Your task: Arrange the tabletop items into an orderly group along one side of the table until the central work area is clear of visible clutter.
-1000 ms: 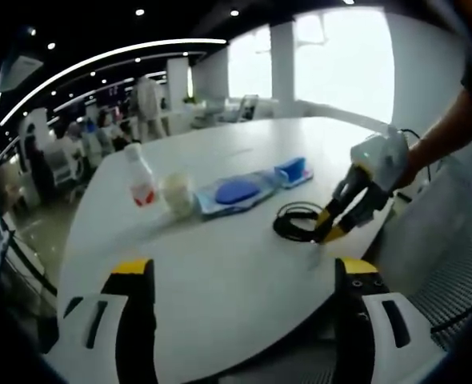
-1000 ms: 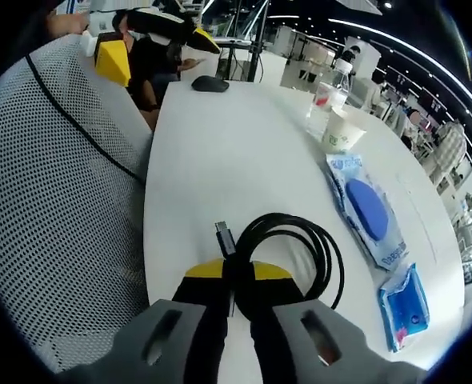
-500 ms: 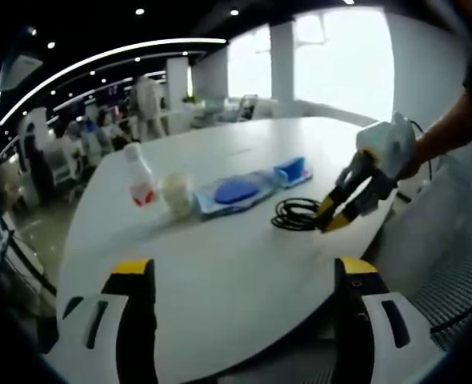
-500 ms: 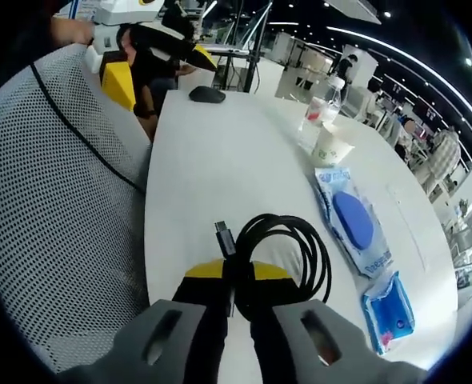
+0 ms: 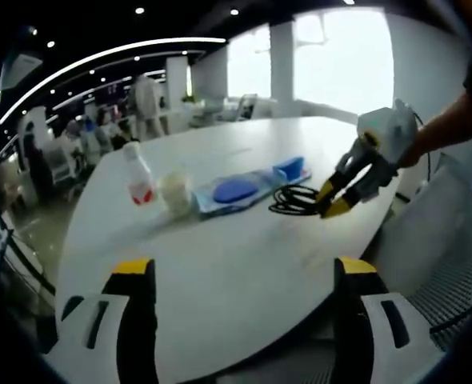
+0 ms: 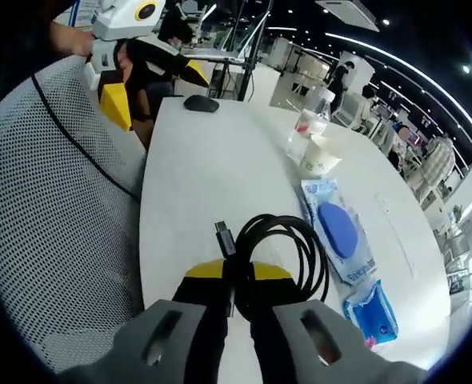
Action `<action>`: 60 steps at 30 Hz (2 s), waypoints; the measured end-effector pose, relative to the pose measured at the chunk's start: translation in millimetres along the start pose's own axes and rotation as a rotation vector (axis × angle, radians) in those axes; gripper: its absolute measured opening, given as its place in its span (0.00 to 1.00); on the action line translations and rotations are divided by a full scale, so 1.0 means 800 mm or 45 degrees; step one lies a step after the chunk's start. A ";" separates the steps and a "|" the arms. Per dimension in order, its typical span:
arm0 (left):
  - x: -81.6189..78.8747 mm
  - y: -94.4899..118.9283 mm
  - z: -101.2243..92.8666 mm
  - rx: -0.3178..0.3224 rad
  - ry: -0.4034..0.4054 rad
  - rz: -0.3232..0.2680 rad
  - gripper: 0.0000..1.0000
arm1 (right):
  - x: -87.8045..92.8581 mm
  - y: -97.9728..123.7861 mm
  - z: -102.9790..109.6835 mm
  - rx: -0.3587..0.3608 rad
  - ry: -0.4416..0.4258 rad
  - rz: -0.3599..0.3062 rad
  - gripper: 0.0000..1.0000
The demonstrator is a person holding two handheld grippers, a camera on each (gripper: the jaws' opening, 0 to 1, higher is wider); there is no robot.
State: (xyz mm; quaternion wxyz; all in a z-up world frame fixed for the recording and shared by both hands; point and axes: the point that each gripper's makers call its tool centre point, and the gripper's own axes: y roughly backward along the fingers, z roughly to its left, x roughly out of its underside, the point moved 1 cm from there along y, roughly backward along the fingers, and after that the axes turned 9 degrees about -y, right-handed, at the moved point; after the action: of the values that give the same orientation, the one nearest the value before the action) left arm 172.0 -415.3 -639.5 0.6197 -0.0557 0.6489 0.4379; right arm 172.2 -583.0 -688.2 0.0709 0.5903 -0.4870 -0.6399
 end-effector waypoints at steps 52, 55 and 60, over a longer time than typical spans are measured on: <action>-0.001 0.000 0.001 0.000 0.000 -0.008 0.91 | 0.040 0.017 -0.069 0.140 -0.035 0.084 0.07; -0.001 0.000 0.000 0.003 0.001 -0.007 0.91 | 0.048 0.016 -0.073 0.148 -0.039 0.101 0.07; -0.001 0.000 0.000 0.003 0.002 -0.008 0.91 | 0.059 0.012 -0.078 0.161 -0.061 0.122 0.07</action>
State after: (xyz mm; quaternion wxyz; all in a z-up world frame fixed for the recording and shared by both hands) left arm 172.3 -416.0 -638.6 0.6206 -0.0573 0.6498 0.4351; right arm 205.4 -652.8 -703.1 0.0523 0.5541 -0.5558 -0.6175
